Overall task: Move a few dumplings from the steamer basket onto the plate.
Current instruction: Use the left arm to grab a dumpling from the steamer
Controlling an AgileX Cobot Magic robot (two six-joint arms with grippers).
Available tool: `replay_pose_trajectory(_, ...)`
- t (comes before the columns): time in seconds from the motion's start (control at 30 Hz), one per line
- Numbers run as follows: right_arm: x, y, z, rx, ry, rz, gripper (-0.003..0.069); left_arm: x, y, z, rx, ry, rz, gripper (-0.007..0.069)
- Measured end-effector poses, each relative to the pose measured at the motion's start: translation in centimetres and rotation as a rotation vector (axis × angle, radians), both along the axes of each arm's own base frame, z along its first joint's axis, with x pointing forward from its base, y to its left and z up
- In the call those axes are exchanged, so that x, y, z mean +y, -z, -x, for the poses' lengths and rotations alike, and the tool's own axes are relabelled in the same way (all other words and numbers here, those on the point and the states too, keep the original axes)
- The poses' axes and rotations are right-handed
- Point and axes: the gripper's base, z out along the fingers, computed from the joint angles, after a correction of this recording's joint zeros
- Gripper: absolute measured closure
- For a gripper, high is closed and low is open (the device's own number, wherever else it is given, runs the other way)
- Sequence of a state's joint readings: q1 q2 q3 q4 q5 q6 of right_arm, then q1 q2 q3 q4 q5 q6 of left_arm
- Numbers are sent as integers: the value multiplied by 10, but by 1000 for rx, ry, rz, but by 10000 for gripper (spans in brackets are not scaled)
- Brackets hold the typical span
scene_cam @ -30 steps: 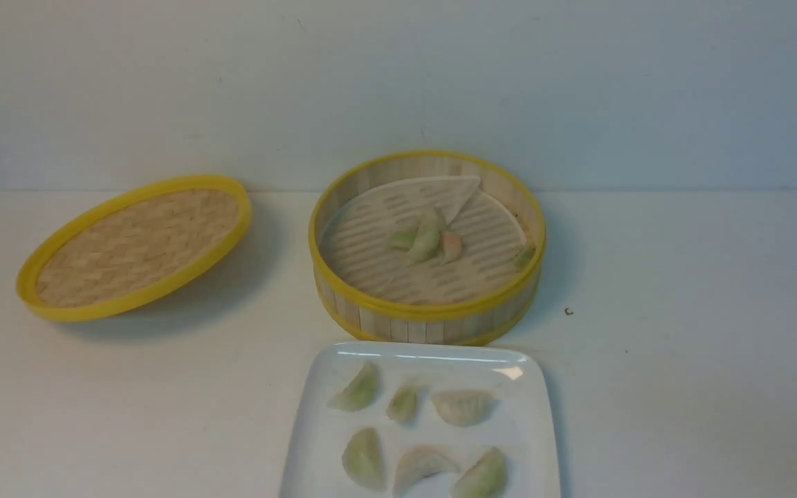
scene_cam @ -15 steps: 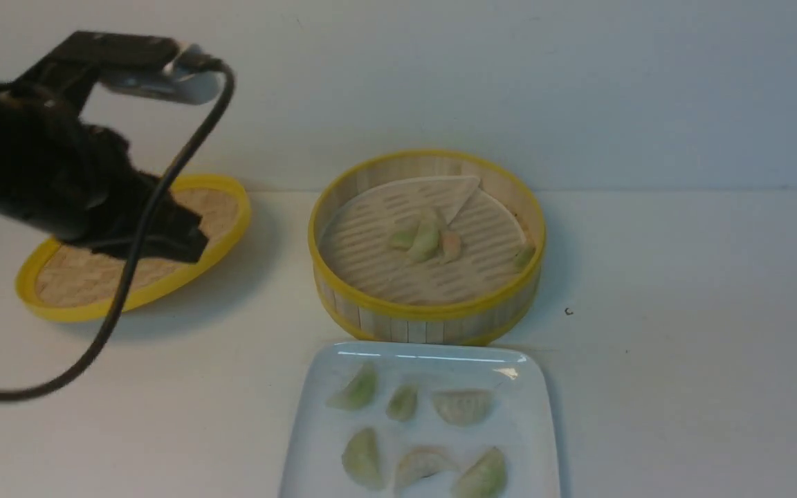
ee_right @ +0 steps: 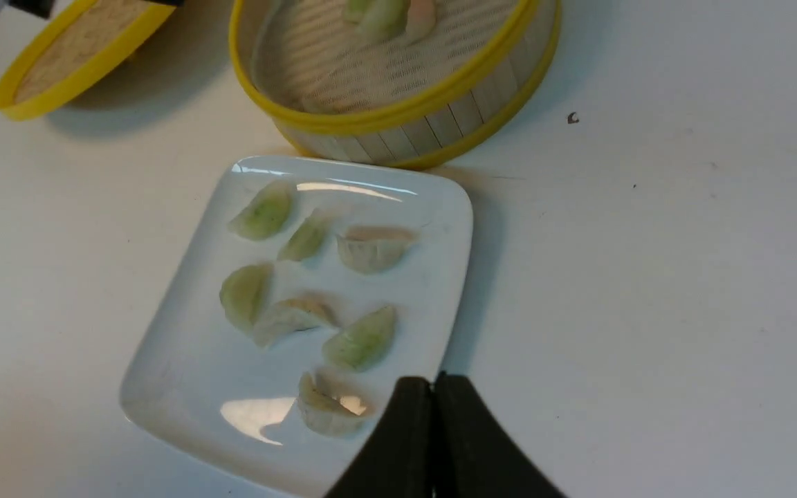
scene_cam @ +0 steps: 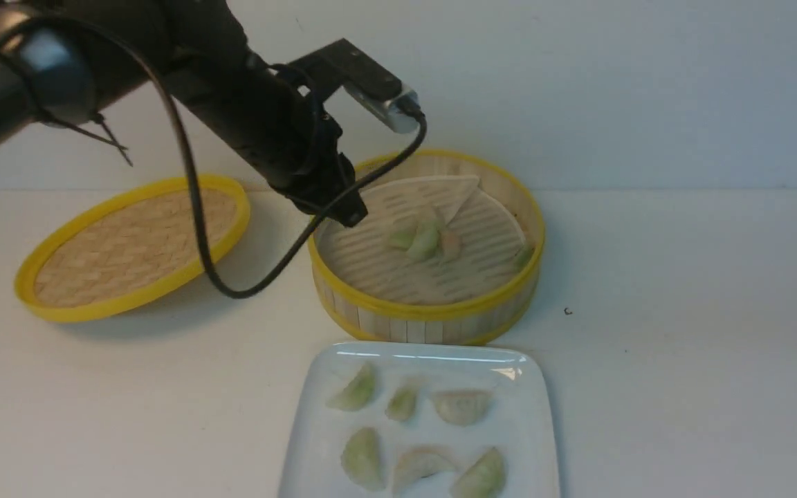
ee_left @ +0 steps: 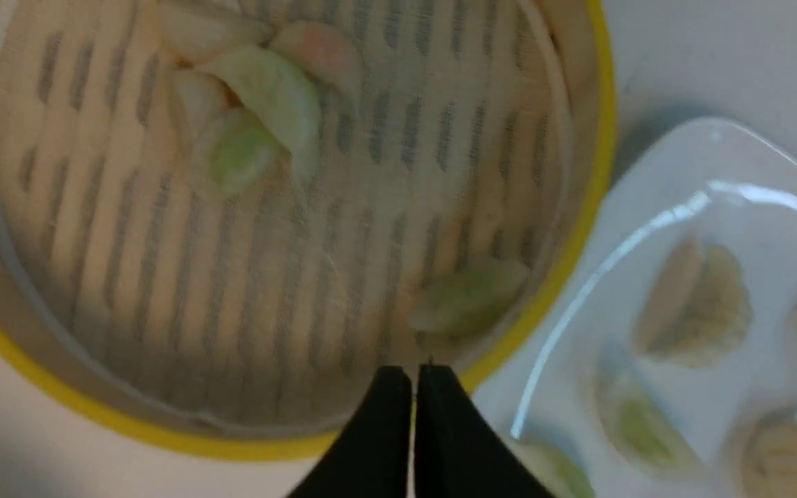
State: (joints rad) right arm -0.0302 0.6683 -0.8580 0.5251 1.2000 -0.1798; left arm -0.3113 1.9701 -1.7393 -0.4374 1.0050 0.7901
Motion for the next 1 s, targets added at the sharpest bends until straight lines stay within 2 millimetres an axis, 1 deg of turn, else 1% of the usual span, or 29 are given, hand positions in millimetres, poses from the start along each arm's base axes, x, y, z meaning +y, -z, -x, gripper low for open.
replay_pose_trajectory(0.1, 0, 0, 1, 7, -5, -2, 672, -6, 20, -18, -40, -33, 7, 631)
replay_pose_trajectory(0.13, 0, 0, 1, 8, -5, -2, 671, -6, 22, -19, -42, -36, 7, 631)
replay_pose_trajectory(0.17, 1, 1, 1, 14, -9, -4, 671, -7, 36, -29, -70, -57, 6, 623)
replay_pose_trajectory(0.23, 1, 1, 2, 19, -12, -4, 671, -8, 44, -34, -87, -62, 2, 612)
replay_pose_trajectory(0.27, 1, 1, 2, 21, -13, -5, 671, -9, 55, -40, -108, -57, -7, 589)
replay_pose_trajectory(0.37, 1, 1, 2, 23, -14, -4, 671, -12, 79, -50, -144, -32, -19, 511)
replay_pose_trajectory(0.5, 1, 1, 2, 22, -14, -4, 671, -14, 96, -57, -183, 8, -34, 394)
replay_pose_trajectory(0.53, 1, 1, 2, 23, -14, -5, 671, -14, 102, -59, -200, 24, -43, 327)
replay_pose_trajectory(0.63, 1, 2, 3, 34, -13, -1, 671, -15, 111, -62, -217, 44, -55, 216)
replay_pose_trajectory(0.7, 0, 2, 3, 37, -12, 4, 671, -18, 116, -62, -220, 52, -61, 177)
replay_pose_trajectory(0.77, 1, 2, 3, 40, -14, 5, 671, -22, 119, -63, -236, 59, -65, 158)
replay_pose_trajectory(0.87, 0, 3, 3, 42, -14, 7, 671, -30, 123, -63, -260, 58, -65, 158)
replay_pose_trajectory(0.93, 0, 3, 3, 43, -14, 8, 671, -34, 124, -63, -275, 57, -63, 172)
replay_pose_trajectory(1.0, 0, 3, 3, 48, -16, 8, 671, -37, 126, -64, -281, 55, -61, 206)
